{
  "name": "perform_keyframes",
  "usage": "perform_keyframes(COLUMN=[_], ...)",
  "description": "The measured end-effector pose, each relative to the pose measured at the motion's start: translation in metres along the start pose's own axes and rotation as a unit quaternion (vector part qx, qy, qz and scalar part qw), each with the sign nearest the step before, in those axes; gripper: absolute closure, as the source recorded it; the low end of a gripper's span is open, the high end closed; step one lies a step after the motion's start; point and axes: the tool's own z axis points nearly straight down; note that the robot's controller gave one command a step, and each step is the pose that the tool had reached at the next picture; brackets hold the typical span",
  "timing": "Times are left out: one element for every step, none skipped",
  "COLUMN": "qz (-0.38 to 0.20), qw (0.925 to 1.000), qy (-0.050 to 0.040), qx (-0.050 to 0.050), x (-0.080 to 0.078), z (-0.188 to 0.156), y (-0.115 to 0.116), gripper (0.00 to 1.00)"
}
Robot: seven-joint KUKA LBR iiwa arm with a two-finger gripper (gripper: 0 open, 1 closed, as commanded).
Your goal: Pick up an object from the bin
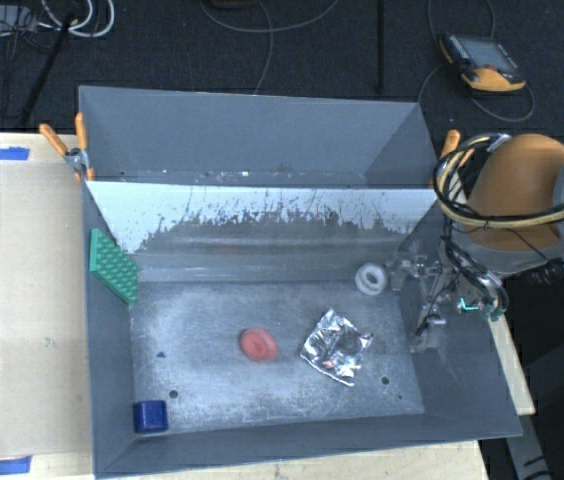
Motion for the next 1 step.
perform_keyframes(qz=[-0.045], qw=[0.999], qy=[-0.0001], qx=[-0.001], x=[0.0238], z=[0.0663], y=[0.0897], gripper=[0.0])
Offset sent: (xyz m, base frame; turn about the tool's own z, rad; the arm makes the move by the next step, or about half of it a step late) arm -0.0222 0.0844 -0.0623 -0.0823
